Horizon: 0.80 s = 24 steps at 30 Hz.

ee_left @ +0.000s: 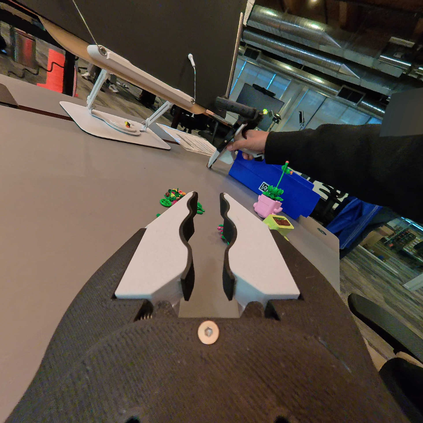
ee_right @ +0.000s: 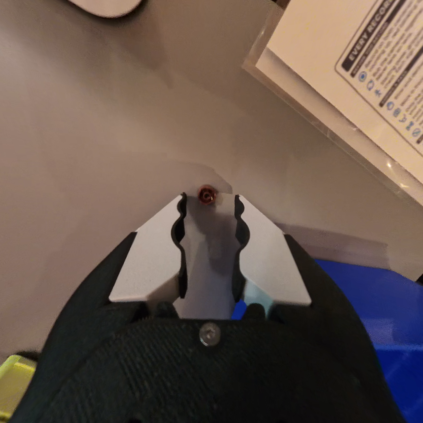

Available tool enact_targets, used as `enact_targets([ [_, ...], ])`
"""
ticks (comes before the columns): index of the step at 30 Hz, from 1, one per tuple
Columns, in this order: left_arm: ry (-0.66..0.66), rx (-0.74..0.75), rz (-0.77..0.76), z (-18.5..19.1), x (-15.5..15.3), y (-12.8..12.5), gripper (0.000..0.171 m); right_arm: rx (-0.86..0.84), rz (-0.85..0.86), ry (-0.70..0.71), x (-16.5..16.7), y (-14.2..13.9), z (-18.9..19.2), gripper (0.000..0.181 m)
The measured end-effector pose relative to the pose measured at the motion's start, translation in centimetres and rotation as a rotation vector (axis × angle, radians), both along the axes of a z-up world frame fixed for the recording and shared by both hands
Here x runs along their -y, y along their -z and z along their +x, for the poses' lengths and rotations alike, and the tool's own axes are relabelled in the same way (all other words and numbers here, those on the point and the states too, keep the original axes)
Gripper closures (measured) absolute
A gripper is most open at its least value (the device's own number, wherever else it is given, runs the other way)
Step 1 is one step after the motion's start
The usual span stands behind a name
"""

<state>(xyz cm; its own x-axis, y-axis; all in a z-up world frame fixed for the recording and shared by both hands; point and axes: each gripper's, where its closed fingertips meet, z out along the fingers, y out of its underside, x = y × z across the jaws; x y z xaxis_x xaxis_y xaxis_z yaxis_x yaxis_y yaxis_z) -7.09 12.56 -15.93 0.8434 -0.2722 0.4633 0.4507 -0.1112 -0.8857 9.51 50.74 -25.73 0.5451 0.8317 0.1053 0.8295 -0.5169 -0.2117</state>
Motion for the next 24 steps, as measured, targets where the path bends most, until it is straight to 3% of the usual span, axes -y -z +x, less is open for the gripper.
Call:
enact_targets([
  [3,0.002,-0.01,-0.005,0.1,-0.1,0.1,0.156,-0.014,-0.023,-0.032,0.4,0.3,-0.6,0.167],
  [6,0.005,-0.027,-0.002,0.3,-0.1,0.0,0.157,-0.004,-0.072,-0.109,2.4,-0.9,0.0,0.167],
  [9,0.008,-0.073,0.009,0.8,0.0,-0.1,0.157,-0.071,-0.084,-0.181,5.8,-3.9,0.5,0.167],
  [13,0.022,-0.18,0.04,2.1,0.1,-0.4,0.157,-0.333,-0.12,-0.316,14.3,-11.8,-1.6,0.167],
  [16,0.033,-0.243,0.065,3.0,0.2,-0.6,0.158,-0.57,-0.164,-0.461,23.4,-17.6,-4.2,0.167],
  [18,0.063,-0.246,0.08,3.6,0.2,-0.7,0.157,-0.728,-0.202,-0.549,29.8,-19.5,-5.5,0.167],
  [20,0.097,-0.238,0.091,4.2,0.4,-0.8,0.156,-0.83,-0.188,-0.62,35.0,-18.4,-6.3,0.167],
  [24,0.088,-0.136,0.108,3.3,1.4,-1.2,0.158,-0.8,0.029,-0.7,39.4,-10.0,-6.9,0.167],
])
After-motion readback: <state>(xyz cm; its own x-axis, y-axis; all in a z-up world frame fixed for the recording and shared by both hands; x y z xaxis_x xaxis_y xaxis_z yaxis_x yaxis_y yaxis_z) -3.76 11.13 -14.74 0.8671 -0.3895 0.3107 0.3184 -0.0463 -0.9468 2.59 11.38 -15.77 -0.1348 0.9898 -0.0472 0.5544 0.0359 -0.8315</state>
